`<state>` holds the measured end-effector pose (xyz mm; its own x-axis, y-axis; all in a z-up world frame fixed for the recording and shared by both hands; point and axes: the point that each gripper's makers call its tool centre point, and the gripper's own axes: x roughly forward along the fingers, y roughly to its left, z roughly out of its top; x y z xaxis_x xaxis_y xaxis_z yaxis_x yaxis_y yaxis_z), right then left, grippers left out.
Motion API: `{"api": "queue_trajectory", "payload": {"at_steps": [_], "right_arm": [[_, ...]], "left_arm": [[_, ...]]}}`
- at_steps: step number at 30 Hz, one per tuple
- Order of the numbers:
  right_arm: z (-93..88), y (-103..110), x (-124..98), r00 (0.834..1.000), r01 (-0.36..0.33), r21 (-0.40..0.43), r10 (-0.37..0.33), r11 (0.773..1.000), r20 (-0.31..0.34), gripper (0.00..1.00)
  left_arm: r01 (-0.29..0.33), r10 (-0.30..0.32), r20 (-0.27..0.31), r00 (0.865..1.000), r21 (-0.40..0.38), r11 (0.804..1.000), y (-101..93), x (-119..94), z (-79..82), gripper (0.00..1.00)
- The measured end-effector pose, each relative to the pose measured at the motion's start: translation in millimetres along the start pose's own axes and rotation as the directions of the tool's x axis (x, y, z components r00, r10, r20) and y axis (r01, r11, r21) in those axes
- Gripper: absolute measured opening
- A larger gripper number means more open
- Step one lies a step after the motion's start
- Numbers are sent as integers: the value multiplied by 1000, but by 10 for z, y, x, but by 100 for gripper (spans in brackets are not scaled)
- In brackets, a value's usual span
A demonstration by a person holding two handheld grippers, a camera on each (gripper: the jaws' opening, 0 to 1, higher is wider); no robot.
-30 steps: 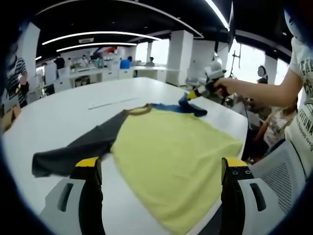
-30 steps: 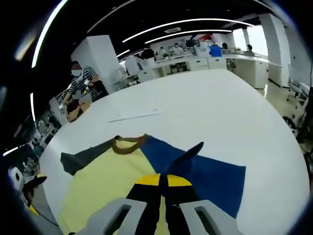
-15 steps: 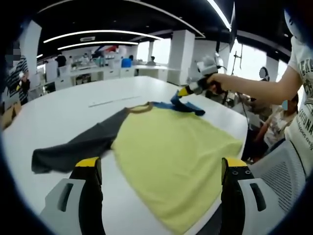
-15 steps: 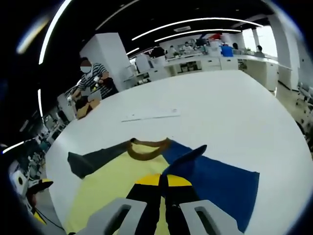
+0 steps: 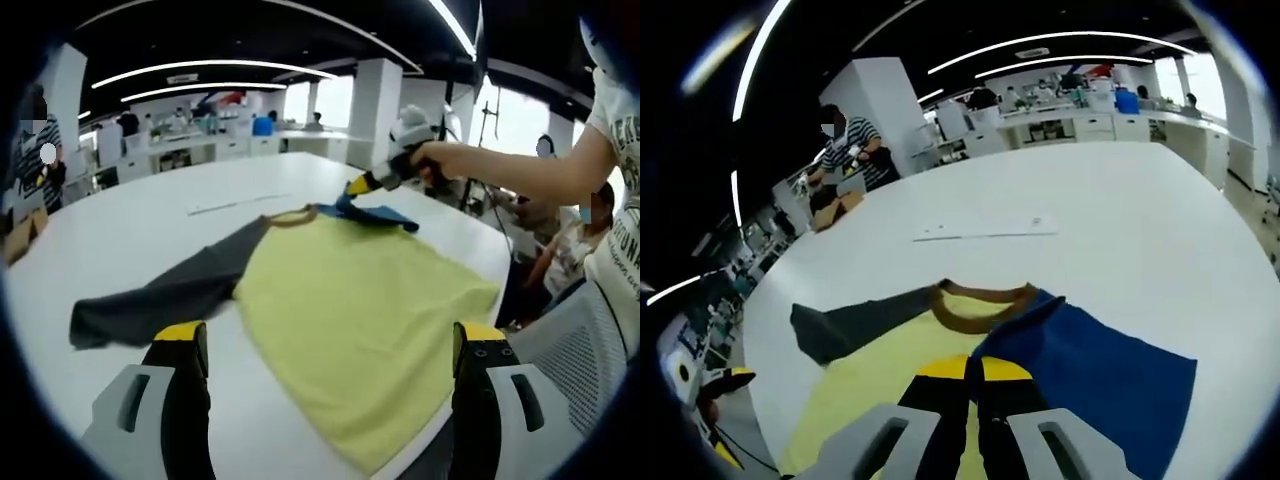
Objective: Fold the garment on the visible template until the final outline fits inside the template.
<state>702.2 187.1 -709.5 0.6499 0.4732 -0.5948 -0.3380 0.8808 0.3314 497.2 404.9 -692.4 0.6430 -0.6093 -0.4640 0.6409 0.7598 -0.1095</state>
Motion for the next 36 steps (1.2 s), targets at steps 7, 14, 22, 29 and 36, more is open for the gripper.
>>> {"api": "queue_trajectory", "payload": {"at_steps": [7,14,22,29,36], "right_arm": [[34,118,93,1000,-20,7,20,1000,3,0],[66,312,181,998,-56,-27,56,998,-4,0],[166,555,276,994,-111,-55,111,992,2,0],[160,754,345,988,-152,-77,151,985,-11,0],[98,944,429,982,-190,-114,187,975,-40,0]], "left_arm": [[-16,16,11,1000,-13,1000,34,-37,-19,99],[-23,23,7,1000,-7,1000,59,-34,-33,99],[-37,37,18,999,-13,999,103,-42,-20,99],[-43,43,10,999,-16,999,117,-51,-54,99],[-52,52,9,999,-19,998,136,-68,-65,99]]}}
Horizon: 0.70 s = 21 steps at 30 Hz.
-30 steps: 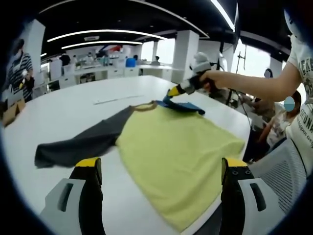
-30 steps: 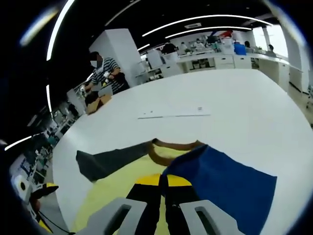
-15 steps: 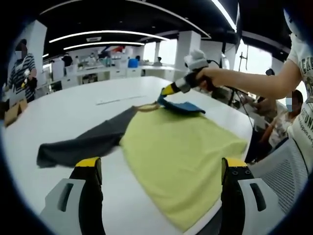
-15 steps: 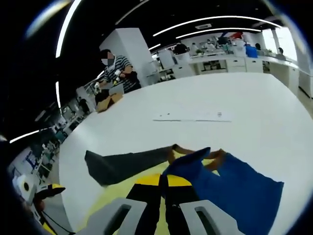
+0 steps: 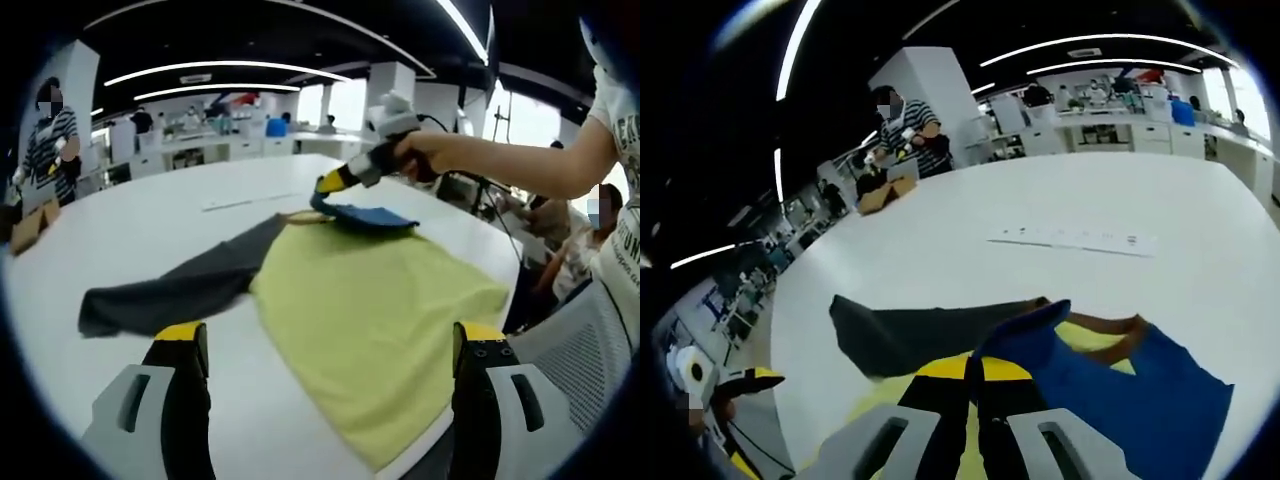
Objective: Fold the garment on the visible template until the final outline fits inside the template.
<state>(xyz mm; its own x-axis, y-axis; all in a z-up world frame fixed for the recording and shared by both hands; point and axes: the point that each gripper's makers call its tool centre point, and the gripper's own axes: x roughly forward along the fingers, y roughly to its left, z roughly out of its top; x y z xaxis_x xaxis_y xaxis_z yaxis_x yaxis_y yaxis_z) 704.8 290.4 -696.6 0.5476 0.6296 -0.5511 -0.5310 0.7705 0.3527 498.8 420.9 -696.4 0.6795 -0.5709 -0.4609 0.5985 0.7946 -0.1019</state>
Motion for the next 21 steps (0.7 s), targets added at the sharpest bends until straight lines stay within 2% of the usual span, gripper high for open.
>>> {"api": "queue_trajectory", "payload": {"at_steps": [5,17,21], "right_arm": [[-40,97,69,1000,-18,-12,18,1000,-11,0],[-243,413,187,995,-86,-102,80,991,-57,0],[-372,462,240,992,-94,-144,81,985,-92,0]], "left_arm": [[-3,3,-1,1000,-4,1000,4,-6,-14,99],[-16,16,-2,1000,-11,1000,44,-21,-34,99],[-13,13,-6,1000,-12,1000,34,-12,-49,99]]}}
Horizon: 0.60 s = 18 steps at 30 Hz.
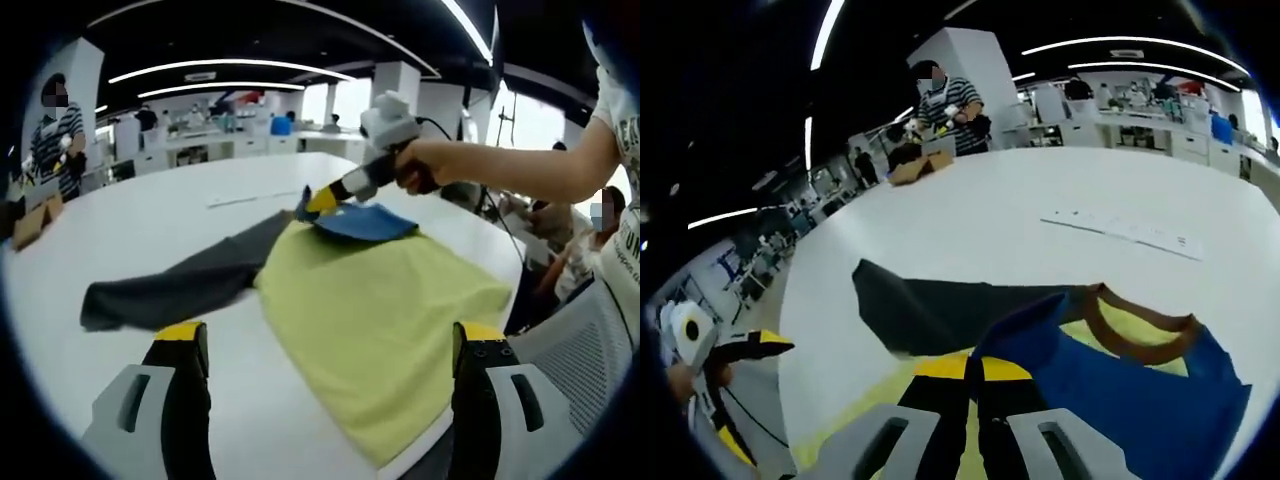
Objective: Fold the garment on the visible template until the final outline fits inside the template.
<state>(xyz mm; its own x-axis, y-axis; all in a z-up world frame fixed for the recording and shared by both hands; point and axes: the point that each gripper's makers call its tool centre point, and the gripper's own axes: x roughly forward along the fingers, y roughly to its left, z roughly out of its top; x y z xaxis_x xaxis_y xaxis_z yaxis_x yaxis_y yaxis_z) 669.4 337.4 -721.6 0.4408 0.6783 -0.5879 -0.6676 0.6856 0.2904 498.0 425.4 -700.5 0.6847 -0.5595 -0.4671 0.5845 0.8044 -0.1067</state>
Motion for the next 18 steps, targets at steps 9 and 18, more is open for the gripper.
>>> {"api": "queue_trajectory", "payload": {"at_steps": [9,18], "right_arm": [[-156,44,126,1000,-6,-30,6,1000,-21,0],[-275,51,230,1000,12,-42,-13,999,-23,0]], "left_arm": [[-9,9,7,1000,-1,1000,27,-23,13,99],[-10,10,5,1000,-1,1000,8,-38,-5,99]]}}
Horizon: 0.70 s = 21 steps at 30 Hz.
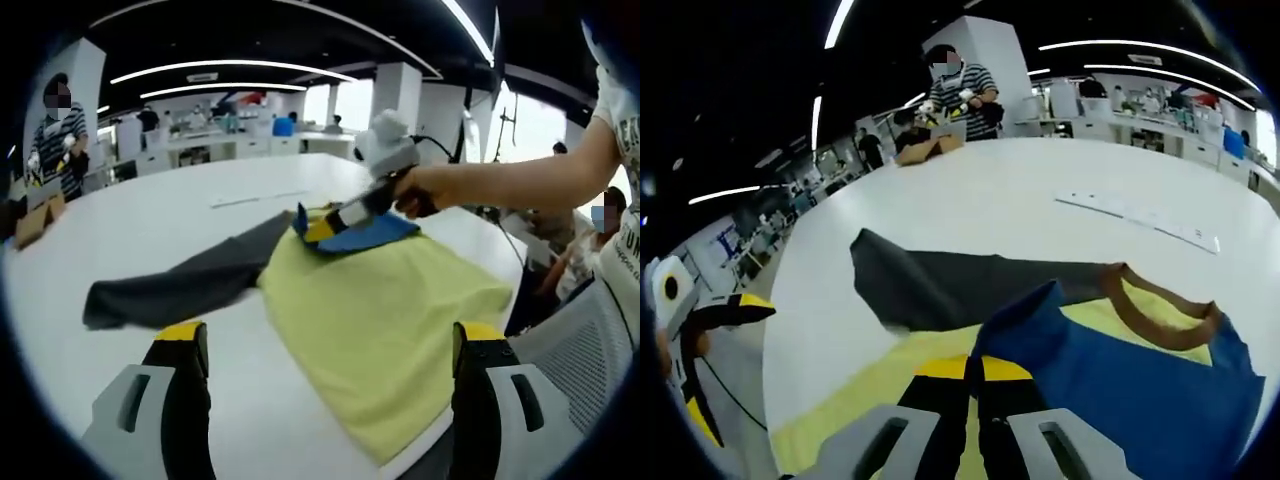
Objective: Fold the garment on the visible template until the final outline fits inside the template.
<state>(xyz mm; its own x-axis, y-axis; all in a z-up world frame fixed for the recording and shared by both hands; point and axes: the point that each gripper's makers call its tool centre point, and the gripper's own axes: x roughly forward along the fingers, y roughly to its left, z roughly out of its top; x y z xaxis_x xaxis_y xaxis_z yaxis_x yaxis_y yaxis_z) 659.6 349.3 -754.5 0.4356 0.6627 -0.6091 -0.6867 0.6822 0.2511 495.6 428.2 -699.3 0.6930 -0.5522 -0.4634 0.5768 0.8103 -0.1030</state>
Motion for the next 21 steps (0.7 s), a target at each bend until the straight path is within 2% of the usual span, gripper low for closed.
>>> {"api": "queue_trajectory", "payload": {"at_steps": [3,7,11,18,21], "right_arm": [[-51,-20,90,1000,11,19,-12,1000,16,0],[-132,39,140,1000,-13,71,13,997,10,0],[-103,65,97,999,-19,49,17,999,37,8],[-71,11,-10,998,-12,-3,12,1000,62,40],[-67,-13,-103,998,-7,-37,9,999,70,50]], "left_arm": [[2,-2,3,1000,-4,1000,-11,-5,1,99],[7,-7,-3,1000,3,1000,-39,-7,-10,99],[1,-1,6,1000,1,1000,-25,-25,7,99],[-3,3,3,1000,6,1000,-9,-27,19,99],[-1,1,3,1000,12,1000,-18,-20,36,99]]}}
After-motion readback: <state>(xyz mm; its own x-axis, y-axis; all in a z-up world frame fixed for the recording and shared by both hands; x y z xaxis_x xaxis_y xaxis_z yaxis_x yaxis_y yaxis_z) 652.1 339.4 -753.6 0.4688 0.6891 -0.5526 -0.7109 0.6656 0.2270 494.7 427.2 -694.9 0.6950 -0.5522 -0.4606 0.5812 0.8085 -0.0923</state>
